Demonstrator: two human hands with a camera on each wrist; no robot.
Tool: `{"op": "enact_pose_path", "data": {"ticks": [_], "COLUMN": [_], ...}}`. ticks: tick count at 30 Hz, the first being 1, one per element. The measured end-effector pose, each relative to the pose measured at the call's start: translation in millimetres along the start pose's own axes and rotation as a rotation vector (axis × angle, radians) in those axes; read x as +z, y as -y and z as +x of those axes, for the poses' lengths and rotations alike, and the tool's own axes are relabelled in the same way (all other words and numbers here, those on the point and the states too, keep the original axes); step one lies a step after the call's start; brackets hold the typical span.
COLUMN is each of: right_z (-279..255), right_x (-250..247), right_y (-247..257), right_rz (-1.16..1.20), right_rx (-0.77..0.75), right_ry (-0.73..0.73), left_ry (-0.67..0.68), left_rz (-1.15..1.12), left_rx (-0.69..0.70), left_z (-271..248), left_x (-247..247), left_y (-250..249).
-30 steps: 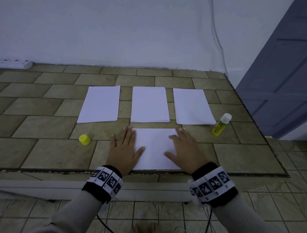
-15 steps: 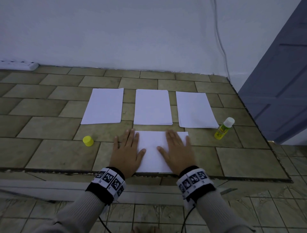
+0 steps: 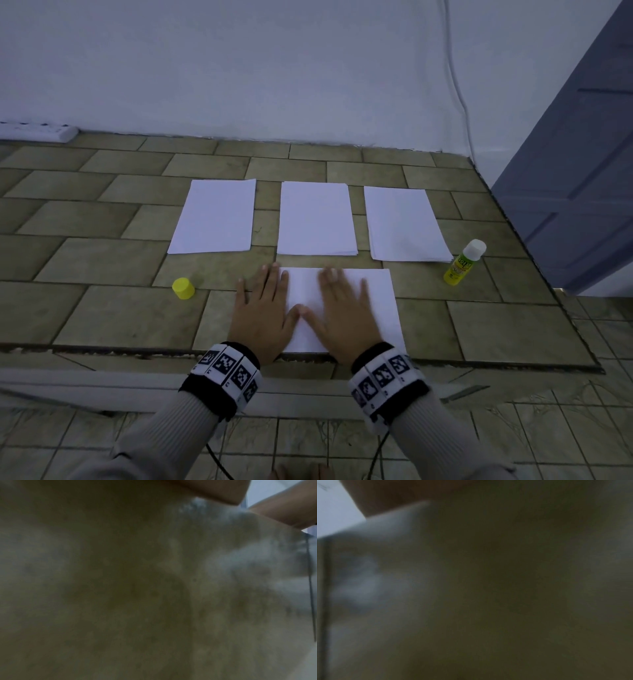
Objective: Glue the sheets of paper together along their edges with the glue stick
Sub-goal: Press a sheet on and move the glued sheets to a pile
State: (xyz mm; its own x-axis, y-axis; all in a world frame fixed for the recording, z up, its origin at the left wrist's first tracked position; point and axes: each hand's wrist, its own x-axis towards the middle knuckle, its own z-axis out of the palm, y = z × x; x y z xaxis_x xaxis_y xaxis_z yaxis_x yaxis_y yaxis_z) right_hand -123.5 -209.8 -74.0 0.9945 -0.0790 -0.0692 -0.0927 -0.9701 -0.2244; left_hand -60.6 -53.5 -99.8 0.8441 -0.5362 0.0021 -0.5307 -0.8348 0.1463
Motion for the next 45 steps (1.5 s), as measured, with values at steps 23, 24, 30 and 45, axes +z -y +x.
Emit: {"op": "enact_pose_path", "data": {"ticks": [23, 24, 30, 45], "right_z": [-18, -15, 8, 42], "right_x": [-72, -78, -72, -104], "right_y": [-92, -87, -72, -78], "right_rz": [0.182, 0.166, -0.016, -0.029], "right_rx": [0.121, 0.071, -0.045, -0.048], "right_ry": [0.102, 0.144, 0.259, 0.194], "left_ry": [0.062, 0.074, 0.128, 0.109], "left_rz": [0.014, 0.022, 0.033, 0.019], "left_rx": [-0.02, -0.026, -0.03, -0.031], "left_z": [-1, -1, -2, -3], "left_x": [-2, -3, -10, -10], "left_y": [-1, -2, -3, -4]}}
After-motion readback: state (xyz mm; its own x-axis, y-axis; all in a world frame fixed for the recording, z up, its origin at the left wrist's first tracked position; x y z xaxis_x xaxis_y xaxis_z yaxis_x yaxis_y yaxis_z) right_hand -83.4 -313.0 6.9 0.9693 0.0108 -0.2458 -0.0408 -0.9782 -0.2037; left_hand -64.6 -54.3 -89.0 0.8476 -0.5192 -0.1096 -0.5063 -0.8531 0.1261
